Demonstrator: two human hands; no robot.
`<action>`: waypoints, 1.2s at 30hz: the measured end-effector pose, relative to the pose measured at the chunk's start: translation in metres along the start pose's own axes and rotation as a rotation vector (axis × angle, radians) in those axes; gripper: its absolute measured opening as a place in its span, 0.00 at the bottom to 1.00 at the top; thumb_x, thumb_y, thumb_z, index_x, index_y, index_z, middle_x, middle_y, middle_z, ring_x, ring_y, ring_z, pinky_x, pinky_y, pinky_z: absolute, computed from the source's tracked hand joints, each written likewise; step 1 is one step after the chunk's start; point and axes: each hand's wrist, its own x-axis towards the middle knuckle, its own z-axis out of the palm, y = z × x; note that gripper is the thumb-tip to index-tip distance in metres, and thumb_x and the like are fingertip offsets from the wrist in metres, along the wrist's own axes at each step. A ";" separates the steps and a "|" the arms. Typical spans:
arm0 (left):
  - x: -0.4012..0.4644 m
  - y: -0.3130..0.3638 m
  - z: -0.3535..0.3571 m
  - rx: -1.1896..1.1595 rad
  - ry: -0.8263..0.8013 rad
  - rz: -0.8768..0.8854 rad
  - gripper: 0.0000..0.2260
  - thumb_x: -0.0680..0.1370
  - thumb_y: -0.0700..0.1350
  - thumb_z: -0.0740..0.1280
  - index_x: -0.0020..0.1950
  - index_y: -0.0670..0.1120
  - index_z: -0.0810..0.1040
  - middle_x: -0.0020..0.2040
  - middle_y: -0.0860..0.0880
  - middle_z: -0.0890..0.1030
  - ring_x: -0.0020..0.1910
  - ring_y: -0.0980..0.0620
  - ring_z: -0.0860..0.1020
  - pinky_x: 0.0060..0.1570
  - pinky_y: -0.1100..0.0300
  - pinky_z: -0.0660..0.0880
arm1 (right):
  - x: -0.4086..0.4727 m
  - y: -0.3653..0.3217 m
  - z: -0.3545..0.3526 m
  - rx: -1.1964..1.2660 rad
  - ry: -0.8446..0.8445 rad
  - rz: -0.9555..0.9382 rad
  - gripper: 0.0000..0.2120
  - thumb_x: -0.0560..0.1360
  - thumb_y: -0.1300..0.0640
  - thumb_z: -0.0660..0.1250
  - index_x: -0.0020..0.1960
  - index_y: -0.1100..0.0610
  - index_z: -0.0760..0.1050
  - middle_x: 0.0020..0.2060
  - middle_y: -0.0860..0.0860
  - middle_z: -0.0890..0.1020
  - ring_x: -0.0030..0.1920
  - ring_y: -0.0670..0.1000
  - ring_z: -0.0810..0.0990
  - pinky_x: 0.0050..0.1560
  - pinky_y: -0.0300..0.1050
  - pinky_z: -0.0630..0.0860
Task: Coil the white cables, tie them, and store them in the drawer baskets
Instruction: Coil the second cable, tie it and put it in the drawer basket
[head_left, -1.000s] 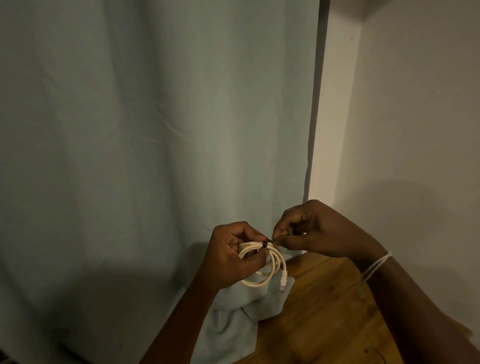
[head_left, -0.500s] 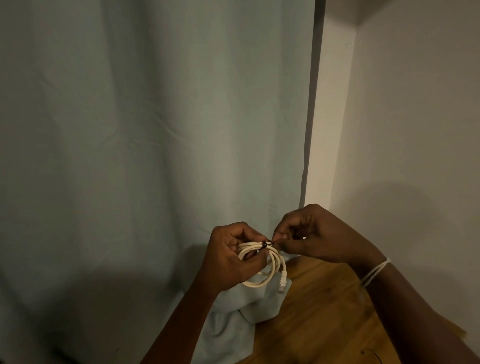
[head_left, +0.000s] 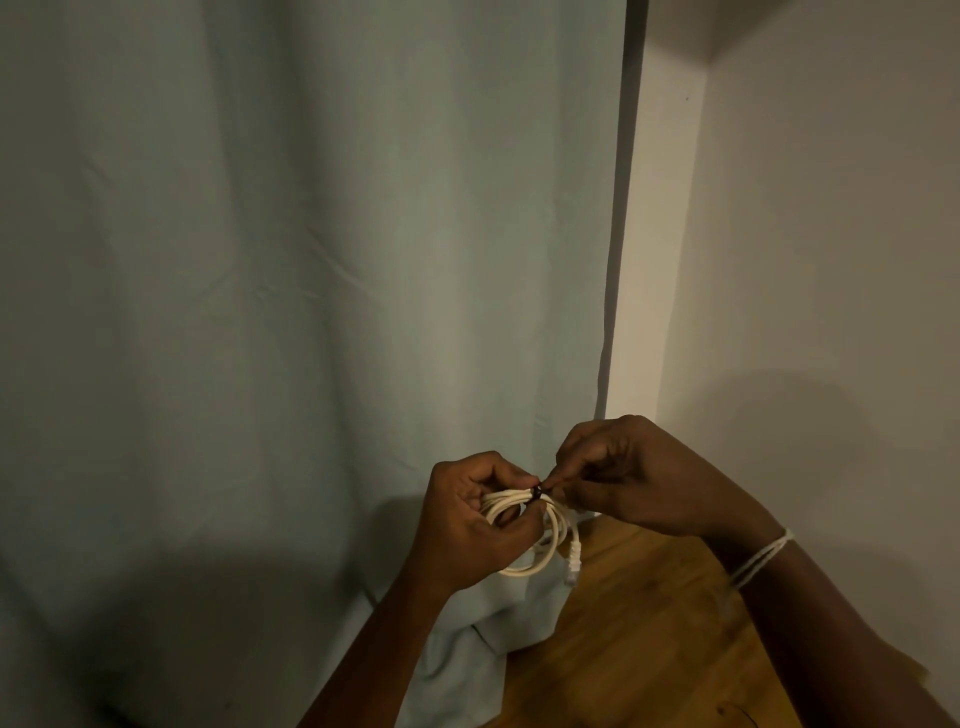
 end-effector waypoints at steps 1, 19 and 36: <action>0.000 -0.001 0.000 -0.001 0.009 0.003 0.08 0.67 0.44 0.76 0.43 0.46 0.80 0.37 0.49 0.85 0.33 0.50 0.84 0.32 0.49 0.82 | 0.000 0.000 0.000 0.002 0.009 0.013 0.07 0.73 0.66 0.73 0.48 0.57 0.86 0.41 0.49 0.85 0.41 0.48 0.84 0.43 0.36 0.80; 0.004 0.001 0.002 0.057 0.015 0.188 0.09 0.65 0.43 0.77 0.38 0.43 0.80 0.41 0.48 0.81 0.34 0.52 0.81 0.34 0.64 0.77 | 0.004 -0.004 -0.005 0.065 -0.063 0.105 0.06 0.73 0.66 0.72 0.48 0.60 0.85 0.40 0.52 0.87 0.40 0.54 0.86 0.44 0.46 0.84; 0.006 0.002 -0.004 0.074 0.047 0.175 0.09 0.65 0.43 0.78 0.39 0.43 0.80 0.38 0.49 0.80 0.32 0.52 0.80 0.31 0.61 0.78 | 0.001 0.003 0.006 0.124 0.033 0.164 0.07 0.74 0.66 0.71 0.51 0.59 0.84 0.42 0.52 0.87 0.43 0.54 0.86 0.49 0.50 0.84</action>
